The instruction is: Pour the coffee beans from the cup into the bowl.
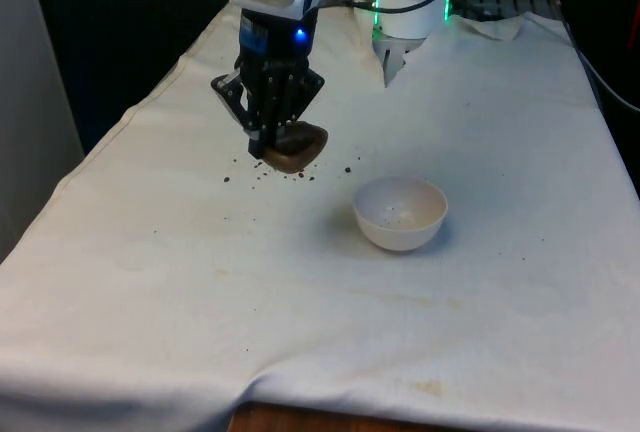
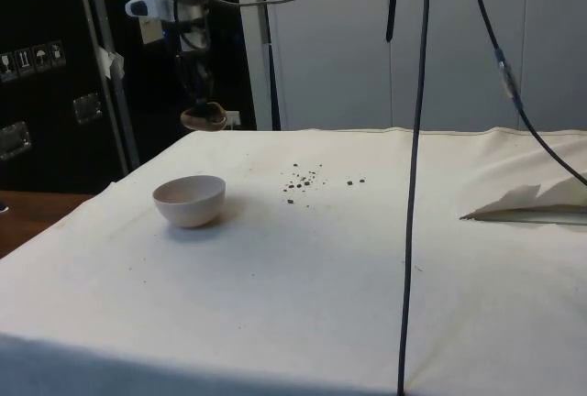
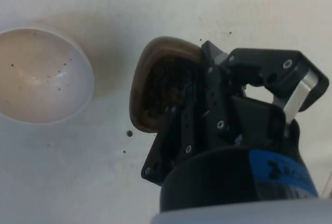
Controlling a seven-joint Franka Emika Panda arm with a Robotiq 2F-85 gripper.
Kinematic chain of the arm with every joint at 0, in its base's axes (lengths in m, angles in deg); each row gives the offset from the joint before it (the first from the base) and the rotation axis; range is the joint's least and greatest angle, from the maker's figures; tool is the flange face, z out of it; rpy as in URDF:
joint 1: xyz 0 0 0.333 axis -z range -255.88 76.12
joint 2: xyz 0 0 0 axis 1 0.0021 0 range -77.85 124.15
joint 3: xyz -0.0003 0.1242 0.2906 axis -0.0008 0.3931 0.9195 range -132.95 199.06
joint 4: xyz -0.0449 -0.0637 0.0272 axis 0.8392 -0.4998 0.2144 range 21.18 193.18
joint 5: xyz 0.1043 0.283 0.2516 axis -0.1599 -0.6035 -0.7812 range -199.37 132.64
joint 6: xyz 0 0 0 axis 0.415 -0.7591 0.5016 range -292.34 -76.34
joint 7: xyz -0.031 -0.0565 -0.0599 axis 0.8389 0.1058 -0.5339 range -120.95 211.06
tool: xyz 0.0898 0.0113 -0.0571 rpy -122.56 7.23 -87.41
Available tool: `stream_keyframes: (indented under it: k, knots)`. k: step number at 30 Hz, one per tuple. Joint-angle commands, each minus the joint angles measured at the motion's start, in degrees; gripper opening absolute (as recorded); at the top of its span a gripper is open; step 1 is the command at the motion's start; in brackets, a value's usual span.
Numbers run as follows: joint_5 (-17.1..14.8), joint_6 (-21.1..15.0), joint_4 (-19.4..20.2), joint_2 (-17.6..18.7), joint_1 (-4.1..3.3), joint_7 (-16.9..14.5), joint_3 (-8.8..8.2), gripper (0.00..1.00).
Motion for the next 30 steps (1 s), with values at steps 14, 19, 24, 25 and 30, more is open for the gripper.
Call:
stream_keyframes:
  k: [14,19,24,25,30]
  knots:
    - [7.39,0.00,-0.29,0.17,-0.97,6.88,0.06,0.00]
    - [9.45,0.23,-0.40,0.06,-1.09,9.17,0.29,0.00]
    - [10.31,0.29,-0.52,-0.17,-1.26,11.23,0.52,0.00]
    - [10.37,0.29,-0.57,-0.17,-1.32,11.69,0.52,0.00]
    - [10.77,0.34,-0.69,-0.40,-1.66,13.58,0.52,0.00]
